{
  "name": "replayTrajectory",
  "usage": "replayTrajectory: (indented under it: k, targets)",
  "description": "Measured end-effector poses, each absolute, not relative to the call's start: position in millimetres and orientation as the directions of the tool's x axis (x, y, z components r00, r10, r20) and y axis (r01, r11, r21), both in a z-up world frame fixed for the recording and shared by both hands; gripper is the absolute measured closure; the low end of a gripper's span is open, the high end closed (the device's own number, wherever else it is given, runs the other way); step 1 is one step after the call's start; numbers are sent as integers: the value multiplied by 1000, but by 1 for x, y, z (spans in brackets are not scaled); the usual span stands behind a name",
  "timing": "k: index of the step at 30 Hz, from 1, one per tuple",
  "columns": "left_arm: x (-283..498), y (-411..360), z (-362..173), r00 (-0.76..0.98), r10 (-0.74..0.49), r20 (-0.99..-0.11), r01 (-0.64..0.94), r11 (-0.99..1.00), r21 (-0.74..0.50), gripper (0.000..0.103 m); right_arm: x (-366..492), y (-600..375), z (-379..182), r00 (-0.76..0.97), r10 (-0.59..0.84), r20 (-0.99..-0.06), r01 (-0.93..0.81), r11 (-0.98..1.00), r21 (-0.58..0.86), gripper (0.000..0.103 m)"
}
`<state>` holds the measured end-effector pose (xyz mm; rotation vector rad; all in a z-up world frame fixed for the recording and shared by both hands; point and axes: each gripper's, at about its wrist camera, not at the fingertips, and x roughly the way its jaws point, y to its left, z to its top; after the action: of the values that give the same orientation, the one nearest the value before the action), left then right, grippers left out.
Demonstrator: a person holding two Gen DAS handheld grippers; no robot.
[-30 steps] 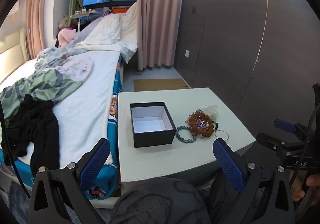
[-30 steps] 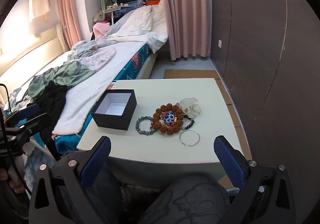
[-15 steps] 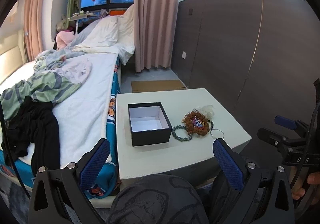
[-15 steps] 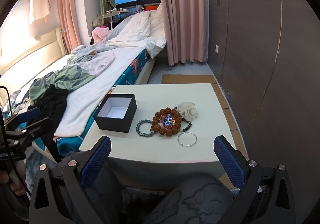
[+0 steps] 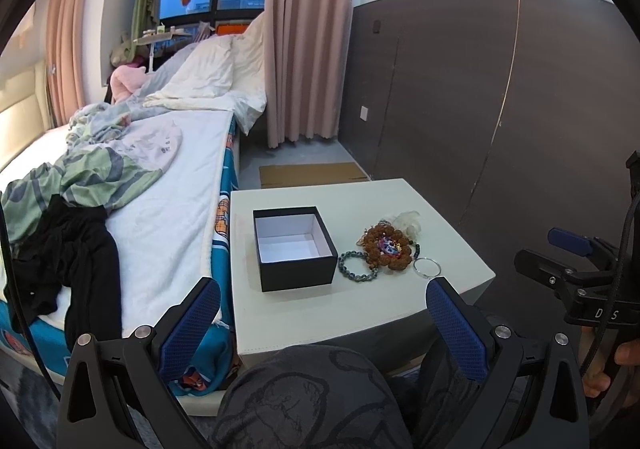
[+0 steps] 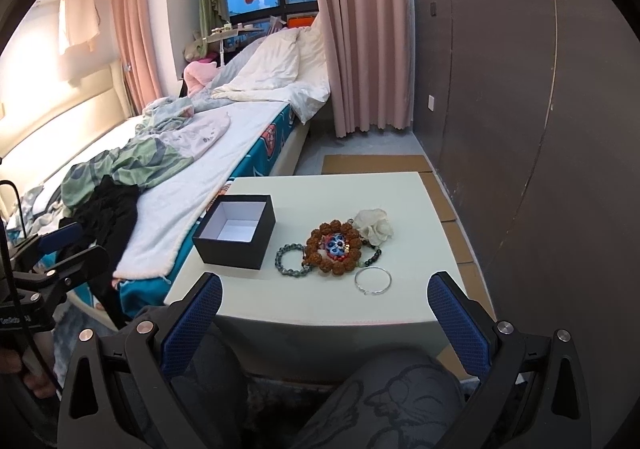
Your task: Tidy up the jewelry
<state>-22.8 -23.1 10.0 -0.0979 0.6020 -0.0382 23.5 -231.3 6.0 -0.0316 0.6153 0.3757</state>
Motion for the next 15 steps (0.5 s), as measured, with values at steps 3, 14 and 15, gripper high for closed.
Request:
replayTrajectory:
  k: [3, 14, 15]
  targets:
    - [-26, -24, 11, 827, -64, -558, 7, 995, -104, 1, 22, -232, 8, 755, 336, -564, -355, 931, 80, 0]
    - [-31, -23, 15, 831, -68, -552, 9, 994, -110, 1, 18, -231, 10, 757, 334, -561, -353, 932, 78, 0]
    - [-31, -23, 15, 831, -69, -552, 9, 994, -110, 1, 18, -231, 10, 758, 334, -561, -353, 932, 77, 0]
